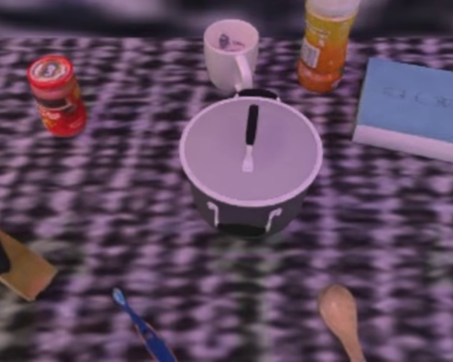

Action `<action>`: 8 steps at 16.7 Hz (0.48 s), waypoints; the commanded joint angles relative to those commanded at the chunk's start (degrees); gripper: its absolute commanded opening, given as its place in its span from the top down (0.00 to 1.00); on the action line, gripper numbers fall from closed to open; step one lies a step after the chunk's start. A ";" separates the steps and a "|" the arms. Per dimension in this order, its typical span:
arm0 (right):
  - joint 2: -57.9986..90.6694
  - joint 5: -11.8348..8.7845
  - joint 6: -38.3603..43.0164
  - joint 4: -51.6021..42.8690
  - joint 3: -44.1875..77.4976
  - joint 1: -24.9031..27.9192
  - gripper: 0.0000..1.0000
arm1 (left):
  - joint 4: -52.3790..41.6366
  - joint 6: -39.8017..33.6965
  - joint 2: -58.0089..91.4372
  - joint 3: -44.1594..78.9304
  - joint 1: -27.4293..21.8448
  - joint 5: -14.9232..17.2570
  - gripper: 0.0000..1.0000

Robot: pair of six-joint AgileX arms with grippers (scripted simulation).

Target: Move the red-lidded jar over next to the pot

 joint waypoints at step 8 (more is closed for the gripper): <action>0.00 0.00 0.00 0.00 0.00 0.00 0.00 | -18.61 3.79 32.67 34.12 -1.92 2.70 0.00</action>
